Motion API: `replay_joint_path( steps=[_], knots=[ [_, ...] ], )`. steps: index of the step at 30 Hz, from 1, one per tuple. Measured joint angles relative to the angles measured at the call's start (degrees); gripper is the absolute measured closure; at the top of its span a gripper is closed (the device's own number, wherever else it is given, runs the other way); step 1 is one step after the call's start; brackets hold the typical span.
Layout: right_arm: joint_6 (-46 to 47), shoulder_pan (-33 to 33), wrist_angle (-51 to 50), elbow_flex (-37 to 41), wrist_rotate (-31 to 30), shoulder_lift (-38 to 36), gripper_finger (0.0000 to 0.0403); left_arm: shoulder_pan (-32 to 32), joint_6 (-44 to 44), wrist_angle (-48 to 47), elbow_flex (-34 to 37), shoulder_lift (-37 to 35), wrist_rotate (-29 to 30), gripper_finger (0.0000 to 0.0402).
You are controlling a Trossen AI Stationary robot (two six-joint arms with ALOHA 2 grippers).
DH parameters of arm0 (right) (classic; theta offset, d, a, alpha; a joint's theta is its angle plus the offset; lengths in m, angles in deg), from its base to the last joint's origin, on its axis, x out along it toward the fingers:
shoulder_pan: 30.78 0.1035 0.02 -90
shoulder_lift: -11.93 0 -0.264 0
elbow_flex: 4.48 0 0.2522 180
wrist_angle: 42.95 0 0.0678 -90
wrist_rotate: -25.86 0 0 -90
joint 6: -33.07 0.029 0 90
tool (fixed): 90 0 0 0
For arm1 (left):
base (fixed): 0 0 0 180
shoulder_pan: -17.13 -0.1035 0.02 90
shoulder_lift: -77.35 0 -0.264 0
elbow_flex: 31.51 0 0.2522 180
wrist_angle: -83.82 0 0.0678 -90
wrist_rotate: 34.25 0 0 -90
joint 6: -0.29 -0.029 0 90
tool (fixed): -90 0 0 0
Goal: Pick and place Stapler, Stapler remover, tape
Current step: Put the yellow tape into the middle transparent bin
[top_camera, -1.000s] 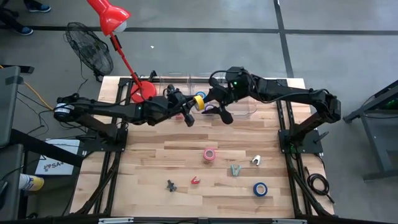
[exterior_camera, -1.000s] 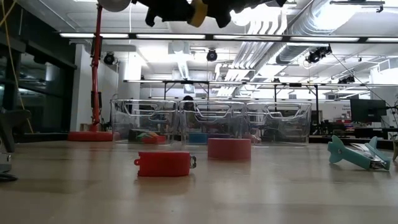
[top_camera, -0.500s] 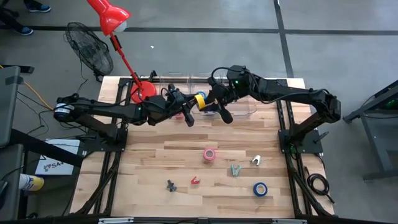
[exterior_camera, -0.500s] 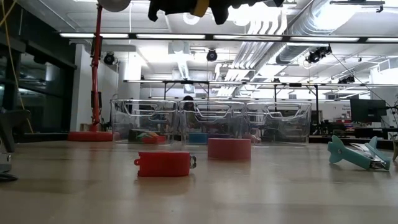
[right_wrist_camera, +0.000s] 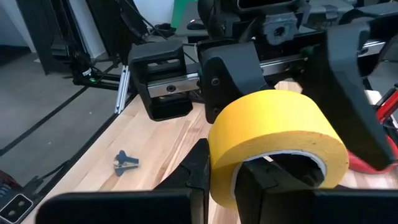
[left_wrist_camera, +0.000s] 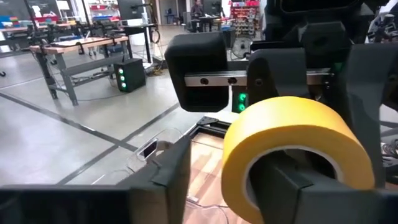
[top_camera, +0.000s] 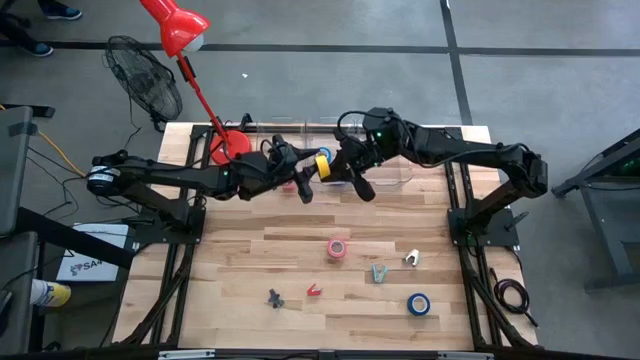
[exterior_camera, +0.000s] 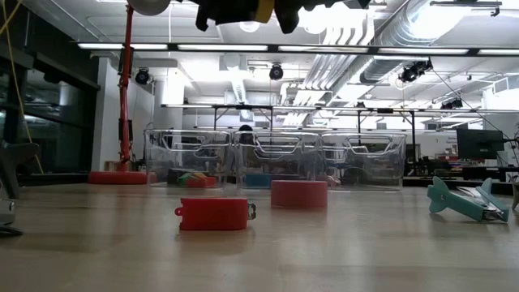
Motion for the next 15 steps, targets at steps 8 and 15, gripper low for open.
replay_joint_path(
  steps=[8,15],
  knots=[
    [3.7,-3.7,-2.6,-0.1,-0.8,0.0,0.0370,-0.1,1.7,-4.8,0.0,-3.5,0.0,0.0182],
    [3.9,-9.2,-9.0,-0.1,-5.4,0.0,0.0370,0.0,5.6,-17.2,0.0,-8.4,4.8,0.0179]
  ],
)
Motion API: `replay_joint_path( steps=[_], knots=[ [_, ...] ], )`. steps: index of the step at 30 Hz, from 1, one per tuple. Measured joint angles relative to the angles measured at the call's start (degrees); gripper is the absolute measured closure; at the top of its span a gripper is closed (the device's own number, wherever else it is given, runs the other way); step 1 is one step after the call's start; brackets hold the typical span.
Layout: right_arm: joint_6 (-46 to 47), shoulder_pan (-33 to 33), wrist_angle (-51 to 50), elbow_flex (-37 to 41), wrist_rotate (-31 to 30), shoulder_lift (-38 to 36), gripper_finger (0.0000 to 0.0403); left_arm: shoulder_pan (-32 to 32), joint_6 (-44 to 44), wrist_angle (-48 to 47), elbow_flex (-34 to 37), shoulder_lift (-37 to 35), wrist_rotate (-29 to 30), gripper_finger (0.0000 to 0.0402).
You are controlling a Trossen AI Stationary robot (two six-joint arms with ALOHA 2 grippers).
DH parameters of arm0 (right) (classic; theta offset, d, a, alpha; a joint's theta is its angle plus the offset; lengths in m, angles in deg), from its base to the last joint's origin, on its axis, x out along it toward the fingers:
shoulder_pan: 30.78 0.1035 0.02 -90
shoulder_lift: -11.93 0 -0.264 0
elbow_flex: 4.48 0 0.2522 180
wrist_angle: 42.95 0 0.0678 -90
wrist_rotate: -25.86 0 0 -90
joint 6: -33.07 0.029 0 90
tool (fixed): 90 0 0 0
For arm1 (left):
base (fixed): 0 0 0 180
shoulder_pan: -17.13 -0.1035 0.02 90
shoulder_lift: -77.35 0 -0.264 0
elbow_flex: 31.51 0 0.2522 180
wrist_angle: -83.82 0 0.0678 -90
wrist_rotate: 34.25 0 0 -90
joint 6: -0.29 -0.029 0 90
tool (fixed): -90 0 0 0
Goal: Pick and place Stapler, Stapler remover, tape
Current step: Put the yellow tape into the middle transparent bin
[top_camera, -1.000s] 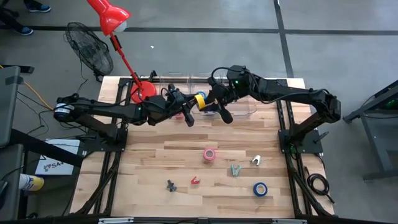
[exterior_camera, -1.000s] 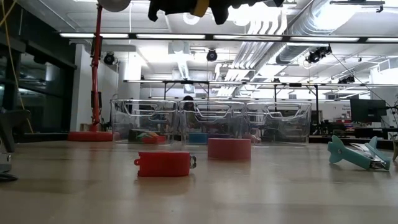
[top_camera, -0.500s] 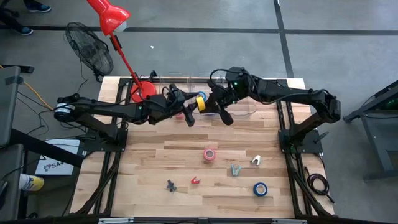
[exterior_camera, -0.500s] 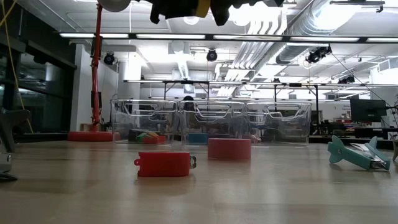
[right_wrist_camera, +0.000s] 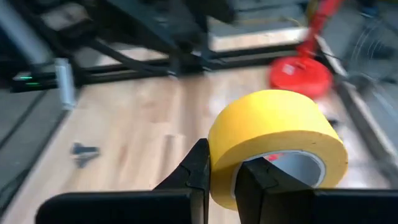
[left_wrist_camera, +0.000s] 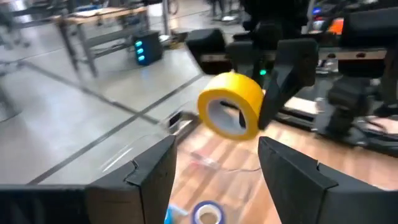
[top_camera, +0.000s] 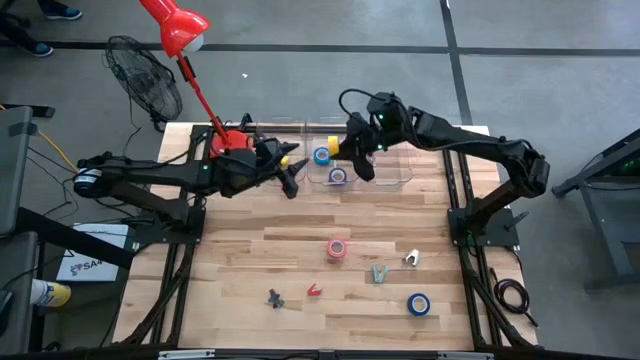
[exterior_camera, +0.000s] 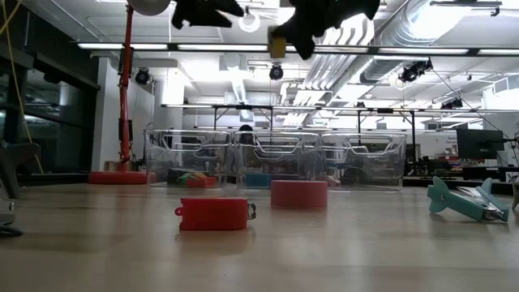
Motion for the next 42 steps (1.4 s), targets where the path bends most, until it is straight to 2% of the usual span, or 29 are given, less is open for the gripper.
replay_joint_path(
  steps=[5,13,19,24,28,32,36,42],
  knots=[
    [1.6,-3.7,-1.1,0.0,-5.0,2.1,0.0370,0.0,2.9,-5.6,0.0,-2.1,4.4,0.0179],
    [5.7,-6.9,-3.4,-1.2,-5.9,10.2,0.0370,0.0,5.8,-12.2,0.0,-3.2,6.5,0.0179],
    [5.6,-7.6,-15.5,-14.9,-12.7,21.1,0.0370,-1.0,5.9,-18.8,0.0,-3.2,6.9,0.0179],
    [3.2,-8.9,-34.2,-30.3,-16.0,33.3,0.0370,-4.5,6.2,-22.8,0.0,-3.2,6.1,0.0179],
    [2.7,-9.8,-44.0,-39.5,-18.0,40.5,0.0370,-8.4,6.2,-24.3,0.0,-3.2,2.3,0.0179],
    [3.3,-10.1,-47.2,-44.5,-17.8,45.1,0.0370,-12.4,6.3,-25.7,0.0,-3.2,-3.3,0.0179],
    [4.7,-9.6,-47.9,-45.7,-15.3,46.9,0.0370,-15.6,6.3,-27.0,0.0,-3.2,-8.5,0.0179],
    [4.1,-8.5,-48.9,-45.7,-16.5,47.7,0.0370,-19.6,5.6,-29.8,0.0,-3.2,-13.5,0.0179]
  ],
)
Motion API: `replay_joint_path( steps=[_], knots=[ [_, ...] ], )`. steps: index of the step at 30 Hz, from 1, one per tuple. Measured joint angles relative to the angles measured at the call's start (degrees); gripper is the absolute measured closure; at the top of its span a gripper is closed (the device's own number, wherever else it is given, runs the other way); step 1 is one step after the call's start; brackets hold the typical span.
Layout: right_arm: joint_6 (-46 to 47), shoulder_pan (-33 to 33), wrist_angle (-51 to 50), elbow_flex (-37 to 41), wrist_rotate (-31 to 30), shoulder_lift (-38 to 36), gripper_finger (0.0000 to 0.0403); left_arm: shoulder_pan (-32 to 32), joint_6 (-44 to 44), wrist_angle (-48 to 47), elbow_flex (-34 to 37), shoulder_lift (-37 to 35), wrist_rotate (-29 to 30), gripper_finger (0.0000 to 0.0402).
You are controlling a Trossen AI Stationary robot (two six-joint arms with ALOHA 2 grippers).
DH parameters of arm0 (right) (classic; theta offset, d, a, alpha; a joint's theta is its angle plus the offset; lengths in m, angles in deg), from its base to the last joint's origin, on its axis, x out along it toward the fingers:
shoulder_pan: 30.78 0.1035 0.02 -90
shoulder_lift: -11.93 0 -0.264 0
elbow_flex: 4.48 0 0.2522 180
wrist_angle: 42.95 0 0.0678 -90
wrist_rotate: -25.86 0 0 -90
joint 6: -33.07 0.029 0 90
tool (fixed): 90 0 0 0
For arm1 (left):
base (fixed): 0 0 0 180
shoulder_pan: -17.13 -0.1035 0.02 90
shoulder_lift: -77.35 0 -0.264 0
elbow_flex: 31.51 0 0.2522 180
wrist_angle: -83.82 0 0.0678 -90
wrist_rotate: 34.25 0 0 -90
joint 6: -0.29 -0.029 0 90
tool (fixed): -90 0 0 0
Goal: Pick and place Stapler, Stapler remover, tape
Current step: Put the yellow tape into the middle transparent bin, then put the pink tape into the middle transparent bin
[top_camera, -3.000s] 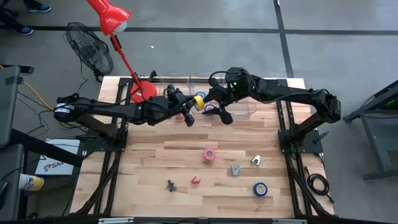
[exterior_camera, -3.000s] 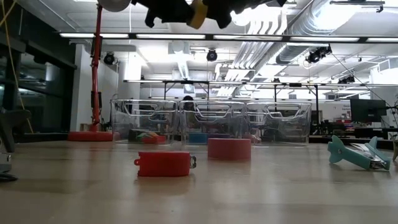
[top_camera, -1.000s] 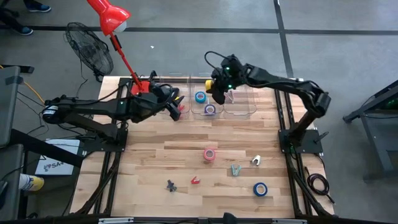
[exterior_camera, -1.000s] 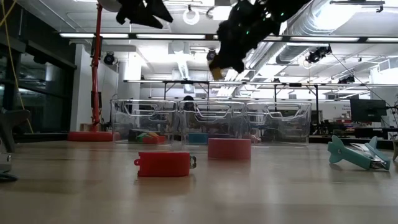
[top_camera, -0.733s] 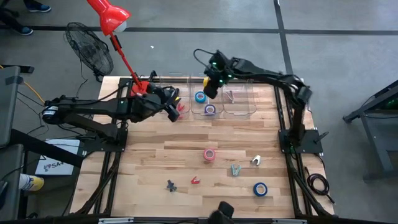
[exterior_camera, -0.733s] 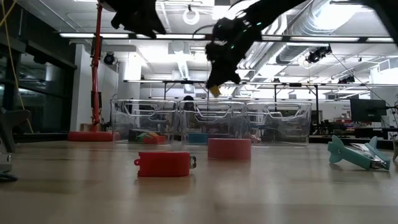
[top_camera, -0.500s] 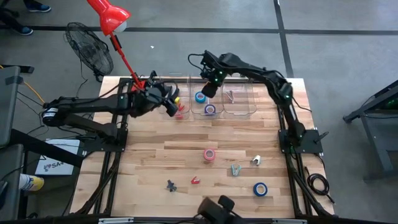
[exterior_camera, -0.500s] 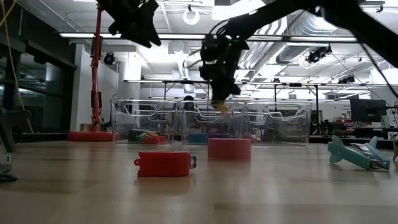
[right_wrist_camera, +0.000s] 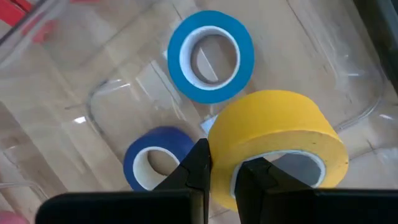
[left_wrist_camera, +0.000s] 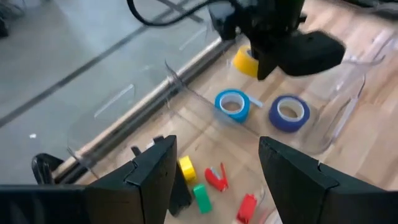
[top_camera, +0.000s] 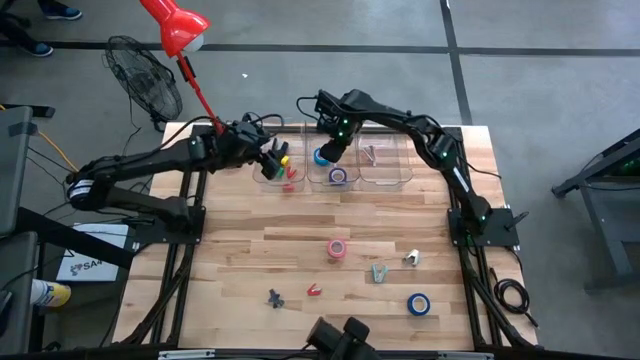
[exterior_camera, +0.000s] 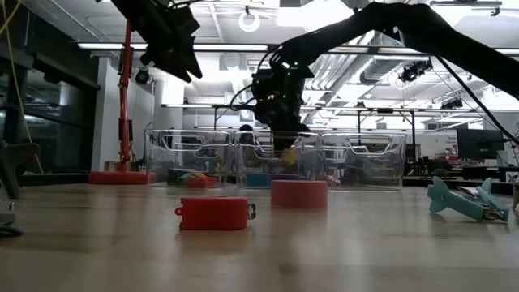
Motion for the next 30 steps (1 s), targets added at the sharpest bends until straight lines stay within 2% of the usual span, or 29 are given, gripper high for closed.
replay_joint_path(
  steps=[3,8,12,25,30],
  knots=[
    [-1.2,0.7,-0.1,0.0,-2.0,0.0,0.0363,-1.6,-0.9,-1.3,0.0,0.0,-3.1,0.0179],
    [-1.0,1.6,-1.5,0.1,-3.7,0.0,0.0302,-4.0,-1.5,-2.5,0.0,0.0,-6.8,0.0179],
    [0.6,1.9,-1.7,0.1,-4.6,0.0,0.0273,-5.1,-2.5,-2.6,0.0,0.0,-10.1,0.0179],
    [2.4,1.8,-5.5,-0.5,-4.4,-0.2,0.0264,-5.2,-4.1,-2.9,0.0,0.0,-12.4,0.0179],
    [5.2,1.8,-5.9,-0.5,-3.8,-3.3,0.0263,-5.2,-5.2,-3.4,0.0,0.0,-12.8,0.0179]
  ],
)
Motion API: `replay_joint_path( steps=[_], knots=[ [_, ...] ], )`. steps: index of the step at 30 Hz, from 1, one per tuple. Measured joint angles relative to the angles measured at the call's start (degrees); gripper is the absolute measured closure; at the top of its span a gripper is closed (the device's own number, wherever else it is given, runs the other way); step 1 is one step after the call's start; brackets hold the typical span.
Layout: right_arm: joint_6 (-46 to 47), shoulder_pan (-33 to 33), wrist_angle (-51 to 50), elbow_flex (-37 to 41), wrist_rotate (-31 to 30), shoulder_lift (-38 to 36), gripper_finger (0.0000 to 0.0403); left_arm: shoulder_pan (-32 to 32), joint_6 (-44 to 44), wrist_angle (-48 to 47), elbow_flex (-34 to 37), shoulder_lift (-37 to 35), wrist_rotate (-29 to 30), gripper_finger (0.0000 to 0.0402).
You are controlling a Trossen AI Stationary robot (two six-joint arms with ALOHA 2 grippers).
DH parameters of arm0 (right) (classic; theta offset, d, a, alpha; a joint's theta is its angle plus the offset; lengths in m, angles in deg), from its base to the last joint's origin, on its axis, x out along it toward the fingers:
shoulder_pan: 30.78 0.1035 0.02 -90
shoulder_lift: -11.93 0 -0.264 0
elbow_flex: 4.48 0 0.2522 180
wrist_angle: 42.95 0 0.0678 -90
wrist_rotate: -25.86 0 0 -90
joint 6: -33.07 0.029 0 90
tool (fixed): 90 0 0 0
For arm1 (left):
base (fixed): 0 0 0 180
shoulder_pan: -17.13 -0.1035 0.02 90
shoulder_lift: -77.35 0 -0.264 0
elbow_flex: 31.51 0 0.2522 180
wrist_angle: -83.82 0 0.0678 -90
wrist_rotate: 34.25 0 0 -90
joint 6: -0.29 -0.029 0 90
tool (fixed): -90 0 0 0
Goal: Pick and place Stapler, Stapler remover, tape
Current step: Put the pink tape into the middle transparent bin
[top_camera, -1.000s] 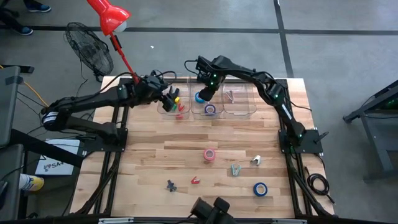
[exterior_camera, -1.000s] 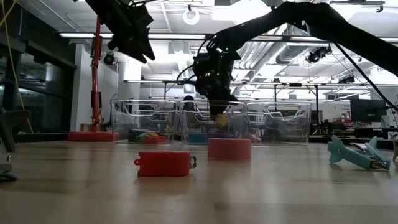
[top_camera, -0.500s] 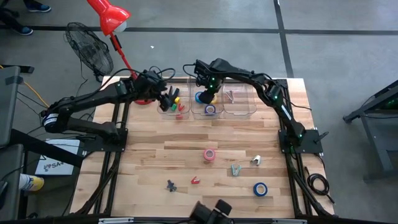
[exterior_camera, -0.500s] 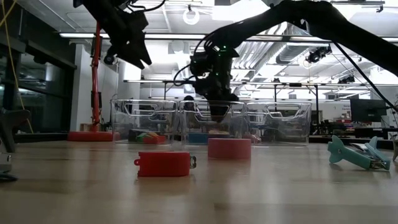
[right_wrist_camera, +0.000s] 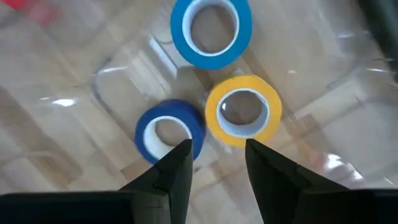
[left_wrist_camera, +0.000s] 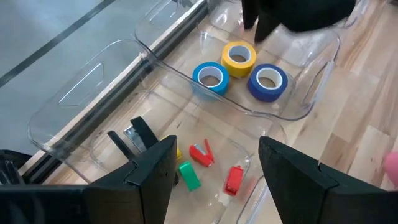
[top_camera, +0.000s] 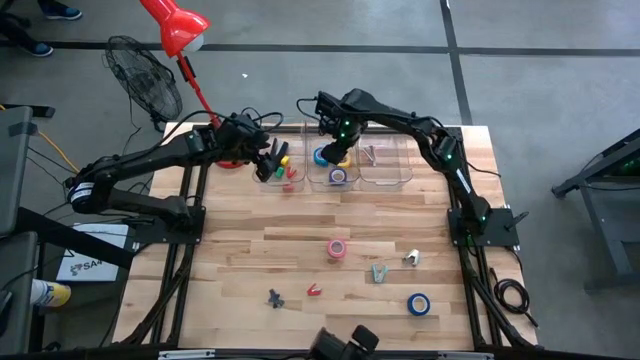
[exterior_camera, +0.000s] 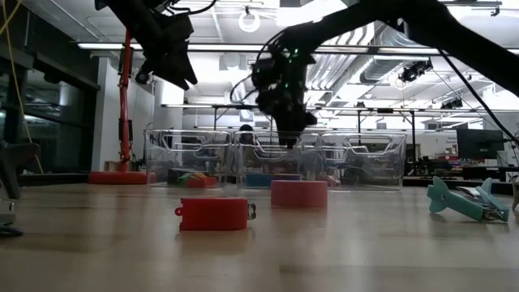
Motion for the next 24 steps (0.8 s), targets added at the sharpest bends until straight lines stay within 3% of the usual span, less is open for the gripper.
replay_joint_path(
  steps=[15,24],
  knots=[
    [5.3,4.9,-6.6,0.0,-4.2,-16.9,0.0263,0.0,-0.2,-2.1,0.0,0.0,-1.5,0.0179],
    [4.4,11.6,-10.3,0.1,-5.7,-21.0,0.0263,0.0,3.0,-6.0,0.0,-0.5,-1.8,0.0179]
  ],
)
